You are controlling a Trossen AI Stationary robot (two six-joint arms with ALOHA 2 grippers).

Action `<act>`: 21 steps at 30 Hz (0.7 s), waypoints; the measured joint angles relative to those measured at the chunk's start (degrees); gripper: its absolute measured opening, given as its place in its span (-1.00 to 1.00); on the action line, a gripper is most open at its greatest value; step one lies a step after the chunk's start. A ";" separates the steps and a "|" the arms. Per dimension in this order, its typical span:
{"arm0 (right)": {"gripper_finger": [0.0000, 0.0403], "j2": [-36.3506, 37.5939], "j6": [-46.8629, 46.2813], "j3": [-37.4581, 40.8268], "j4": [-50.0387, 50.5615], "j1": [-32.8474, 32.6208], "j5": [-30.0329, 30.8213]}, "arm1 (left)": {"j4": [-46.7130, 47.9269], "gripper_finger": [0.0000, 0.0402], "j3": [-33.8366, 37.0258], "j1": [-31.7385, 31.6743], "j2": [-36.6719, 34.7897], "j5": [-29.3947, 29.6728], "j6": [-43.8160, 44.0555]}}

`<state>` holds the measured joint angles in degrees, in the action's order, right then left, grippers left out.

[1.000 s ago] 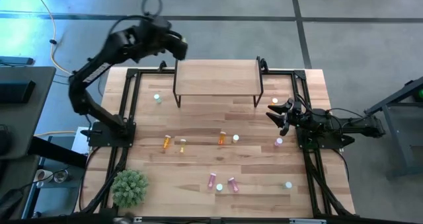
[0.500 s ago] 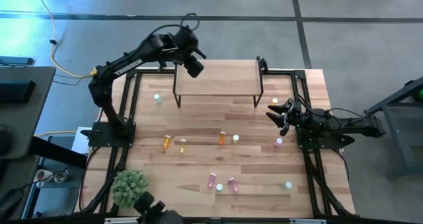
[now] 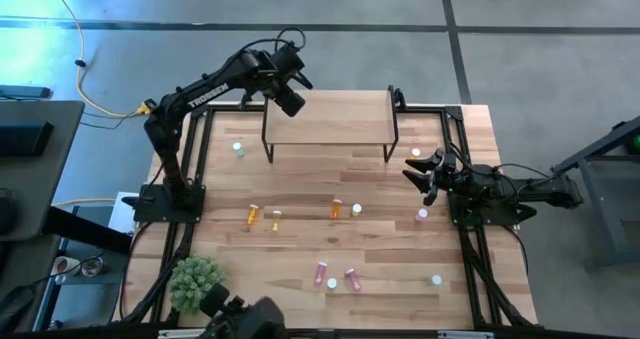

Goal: Pick and place medicine bottles onto shelf by color
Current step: Put the top yellow pill bottle on the shelf

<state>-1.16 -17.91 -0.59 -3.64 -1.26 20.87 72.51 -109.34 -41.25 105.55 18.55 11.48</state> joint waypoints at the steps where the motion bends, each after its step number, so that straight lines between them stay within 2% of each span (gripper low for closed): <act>1: -0.06 -0.01 -0.02 0.00 -0.02 0.02 -0.01 | 0.34 -0.44 0.00 -0.24 0.30 -0.78 0.62; 21: -0.06 0.00 0.00 0.00 -0.02 0.01 -0.01 | 0.60 -0.44 0.00 -1.38 2.76 -2.82 3.40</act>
<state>-1.16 -17.91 -0.59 -3.66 -1.25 20.86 73.11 -109.34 -42.64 108.31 15.74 14.88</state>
